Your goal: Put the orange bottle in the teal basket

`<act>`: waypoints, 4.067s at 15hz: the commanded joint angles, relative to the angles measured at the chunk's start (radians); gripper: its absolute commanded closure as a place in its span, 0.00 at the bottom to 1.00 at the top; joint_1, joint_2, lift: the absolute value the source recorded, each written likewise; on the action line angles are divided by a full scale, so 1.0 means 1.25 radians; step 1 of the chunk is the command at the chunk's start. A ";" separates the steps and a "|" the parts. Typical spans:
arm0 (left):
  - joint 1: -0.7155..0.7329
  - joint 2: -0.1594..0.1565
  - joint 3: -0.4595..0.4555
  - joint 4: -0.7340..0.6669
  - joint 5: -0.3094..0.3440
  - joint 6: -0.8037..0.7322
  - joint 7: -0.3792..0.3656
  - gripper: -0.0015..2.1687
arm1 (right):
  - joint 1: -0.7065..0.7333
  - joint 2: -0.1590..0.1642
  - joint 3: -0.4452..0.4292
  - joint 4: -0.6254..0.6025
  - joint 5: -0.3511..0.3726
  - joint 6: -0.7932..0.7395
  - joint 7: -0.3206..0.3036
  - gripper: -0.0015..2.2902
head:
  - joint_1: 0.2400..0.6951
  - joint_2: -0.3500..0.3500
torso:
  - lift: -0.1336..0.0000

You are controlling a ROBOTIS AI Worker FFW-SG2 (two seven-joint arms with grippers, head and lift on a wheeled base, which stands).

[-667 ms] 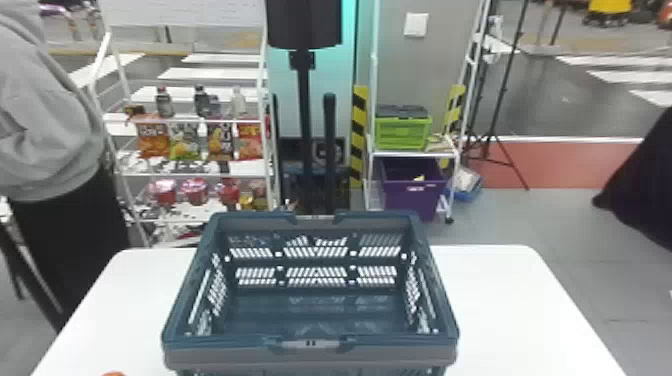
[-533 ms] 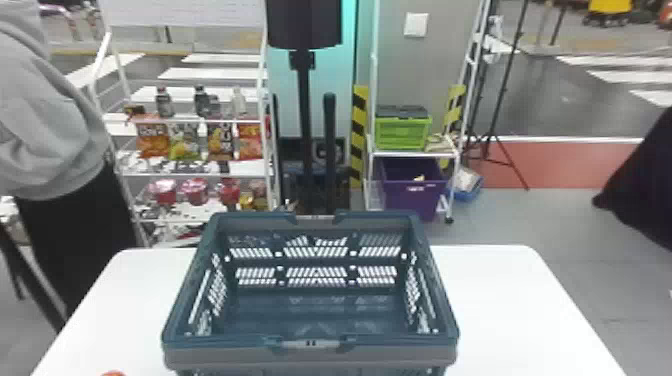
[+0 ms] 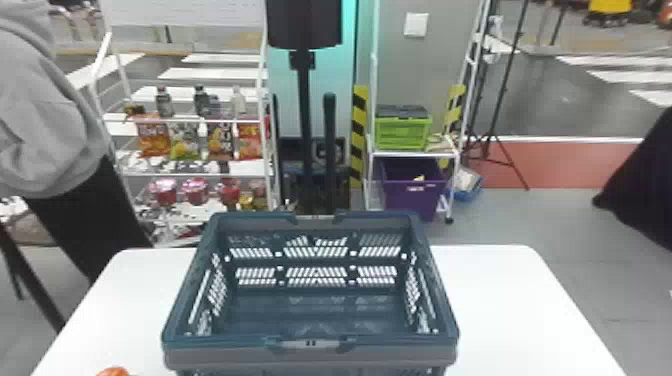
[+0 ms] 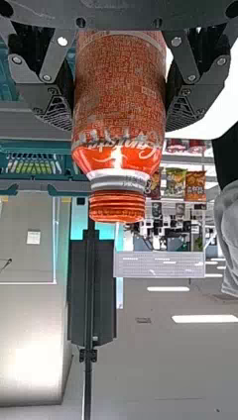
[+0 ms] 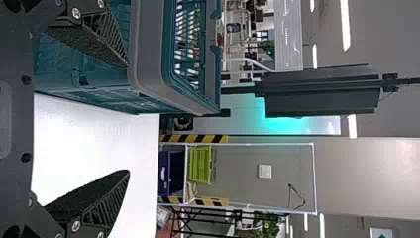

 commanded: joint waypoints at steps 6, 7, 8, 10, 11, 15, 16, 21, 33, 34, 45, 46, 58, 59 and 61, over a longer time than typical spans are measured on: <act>-0.005 0.001 0.053 -0.126 -0.022 0.141 0.001 0.24 | -0.002 0.002 0.000 0.004 0.002 0.002 0.000 0.06 | 0.57 0.50 | 1.00; -0.007 0.001 0.064 -0.151 -0.022 0.163 0.000 0.24 | -0.002 0.002 0.000 0.005 0.002 0.002 0.000 0.06 | 0.57 0.50 | 1.00; -0.010 0.000 0.080 -0.178 -0.023 0.195 -0.005 0.24 | -0.003 0.002 0.000 0.007 0.002 0.002 0.000 0.06 | 0.57 0.50 | 1.00; -0.030 0.000 0.101 -0.221 -0.024 0.263 -0.013 0.24 | -0.002 0.002 0.000 0.009 0.002 0.002 0.000 0.06 | 0.57 0.50 | 1.00; -0.050 0.002 0.111 -0.244 -0.029 0.313 -0.027 0.24 | -0.002 0.003 -0.001 0.010 0.002 0.002 0.000 0.06 | 0.57 0.50 | 1.00; -0.141 -0.001 0.116 -0.299 -0.042 0.455 -0.063 0.24 | 0.006 0.004 -0.001 0.007 0.006 0.002 0.000 0.06 | 0.57 0.50 | 1.00; -0.160 0.000 0.116 -0.308 -0.044 0.482 -0.071 0.24 | 0.011 0.004 -0.001 0.003 0.008 0.000 0.000 0.06 | 0.57 0.50 | 1.00; -0.302 0.051 0.100 -0.313 -0.059 0.713 -0.186 0.24 | 0.021 0.012 -0.001 -0.001 0.013 -0.002 0.000 0.06 | 0.57 0.50 | 1.00; -0.709 0.219 -0.148 0.009 -0.104 0.870 -0.400 0.24 | 0.056 0.068 -0.020 -0.003 0.049 -0.022 0.000 0.06 | 0.57 0.50 | 1.00; -0.749 0.223 -0.172 0.045 -0.104 0.889 -0.416 0.24 | 0.058 0.072 -0.022 -0.002 0.049 -0.025 0.000 0.06 | 0.57 0.50 | 1.00; -1.134 0.180 -0.428 0.560 -0.254 1.005 -0.669 0.24 | 0.062 0.088 -0.032 0.010 0.049 -0.066 0.000 0.06 | 0.57 0.50 | 1.00; -1.145 0.170 -0.436 0.584 -0.277 1.007 -0.697 0.24 | 0.062 0.088 -0.032 0.010 0.049 -0.066 0.000 0.06 | 0.57 0.50 | 1.00; -1.201 0.061 -0.493 0.794 -0.439 0.983 -0.755 0.17 | 0.068 0.090 -0.032 0.007 0.049 -0.074 0.000 0.06 | 0.57 0.50 | 1.00; -1.201 0.061 -0.493 0.799 -0.440 0.983 -0.754 0.17 | 0.068 0.090 -0.032 0.007 0.049 -0.074 0.000 0.06 | 0.57 0.50 | 1.00; -1.199 0.061 -0.493 0.801 -0.442 0.983 -0.751 0.17 | 0.068 0.091 -0.032 0.007 0.049 -0.074 0.000 0.06 | 0.57 0.50 | 1.00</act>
